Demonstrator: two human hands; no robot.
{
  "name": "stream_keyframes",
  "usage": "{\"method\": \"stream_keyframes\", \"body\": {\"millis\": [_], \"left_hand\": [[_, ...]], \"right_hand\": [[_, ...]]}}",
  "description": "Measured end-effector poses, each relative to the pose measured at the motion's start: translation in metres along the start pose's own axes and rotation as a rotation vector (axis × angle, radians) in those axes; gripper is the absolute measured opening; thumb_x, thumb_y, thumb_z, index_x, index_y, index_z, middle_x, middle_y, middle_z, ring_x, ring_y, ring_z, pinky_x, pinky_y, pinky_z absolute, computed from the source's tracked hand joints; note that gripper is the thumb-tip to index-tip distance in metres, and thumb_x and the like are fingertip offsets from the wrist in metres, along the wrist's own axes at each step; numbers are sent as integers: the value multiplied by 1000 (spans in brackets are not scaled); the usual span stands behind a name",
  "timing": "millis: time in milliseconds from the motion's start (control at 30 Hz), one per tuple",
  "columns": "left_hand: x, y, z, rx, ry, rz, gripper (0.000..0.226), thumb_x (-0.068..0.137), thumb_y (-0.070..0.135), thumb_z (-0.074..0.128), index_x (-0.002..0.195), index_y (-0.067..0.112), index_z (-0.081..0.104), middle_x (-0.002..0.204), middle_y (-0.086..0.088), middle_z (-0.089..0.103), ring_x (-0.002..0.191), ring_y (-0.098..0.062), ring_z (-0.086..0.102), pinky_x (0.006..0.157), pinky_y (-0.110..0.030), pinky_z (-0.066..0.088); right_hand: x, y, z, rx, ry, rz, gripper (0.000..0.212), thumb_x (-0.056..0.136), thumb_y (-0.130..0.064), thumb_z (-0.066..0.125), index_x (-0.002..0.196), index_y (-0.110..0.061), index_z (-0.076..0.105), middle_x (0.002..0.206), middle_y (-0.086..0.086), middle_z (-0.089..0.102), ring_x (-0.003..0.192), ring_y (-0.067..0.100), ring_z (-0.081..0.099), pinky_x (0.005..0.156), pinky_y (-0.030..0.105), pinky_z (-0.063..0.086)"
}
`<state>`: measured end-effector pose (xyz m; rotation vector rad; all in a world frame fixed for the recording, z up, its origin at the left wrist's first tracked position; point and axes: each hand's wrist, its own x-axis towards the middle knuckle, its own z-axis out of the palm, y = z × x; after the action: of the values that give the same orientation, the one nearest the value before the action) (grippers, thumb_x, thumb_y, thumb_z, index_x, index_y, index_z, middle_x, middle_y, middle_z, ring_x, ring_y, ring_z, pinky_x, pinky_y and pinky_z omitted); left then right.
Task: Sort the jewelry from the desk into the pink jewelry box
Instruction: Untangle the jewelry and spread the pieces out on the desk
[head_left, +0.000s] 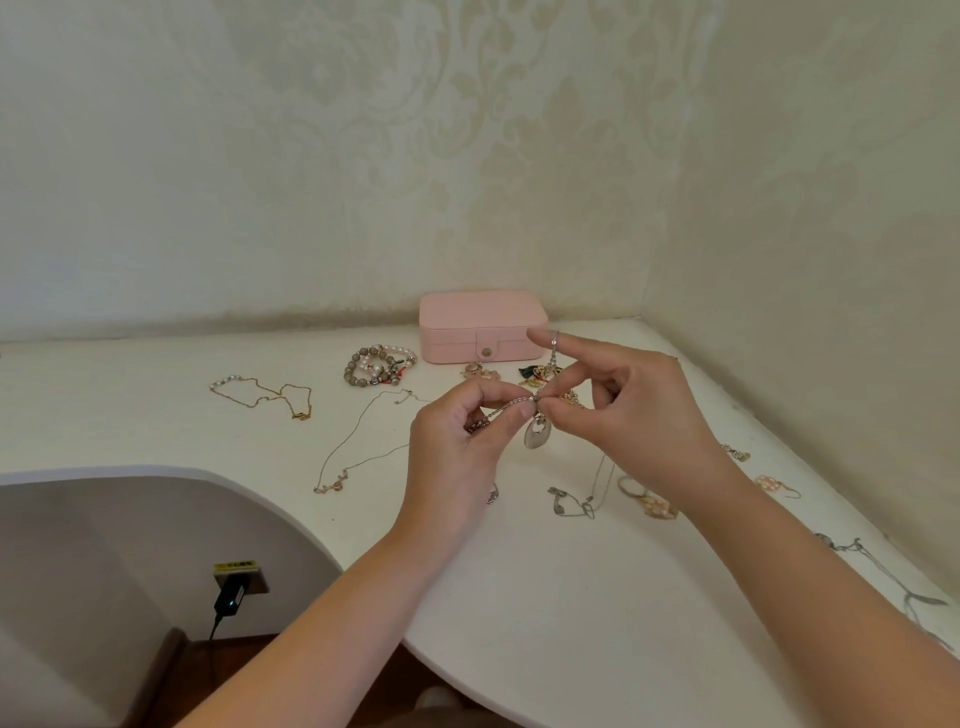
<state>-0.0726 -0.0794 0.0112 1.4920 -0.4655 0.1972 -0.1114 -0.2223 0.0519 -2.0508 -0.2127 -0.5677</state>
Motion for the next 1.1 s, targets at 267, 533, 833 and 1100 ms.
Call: {"method": "stream_keyframes", "body": {"millis": [267,533,833,1100], "left_hand": [[1,-2,0,37,-115,-17,7,87,15,64,81,17,65,65,18,57,53,-7,34,50,-17,28],[-1,1,1,-61,-149,-5,7,84,25,54,80,21,56,62,17,51,47,0,37,47,-11,28],[-1,-6,5,339,-141,144,8,94,17,55,86,19,53,68,19,52,57,2,43,56,-11,32],[-1,-7,8,435,-55,80,7,79,17,65,77,21,60,75,4,62,54,-4,40,52,-17,31]], "right_hand": [[1,1,7,13,46,14,56,72,-5,70,115,-40,64,74,-12,64,47,8,26,49,9,27],[-2,0,14,-343,84,-297,48,77,-5,67,119,-28,64,74,-20,55,63,-8,48,59,4,32],[-1,-6,8,-76,90,46,48,73,-3,69,111,-33,68,70,-9,64,45,1,40,50,6,30],[4,1,5,210,-106,299,39,78,3,63,107,-23,68,70,-3,58,46,0,42,47,5,32]]}}
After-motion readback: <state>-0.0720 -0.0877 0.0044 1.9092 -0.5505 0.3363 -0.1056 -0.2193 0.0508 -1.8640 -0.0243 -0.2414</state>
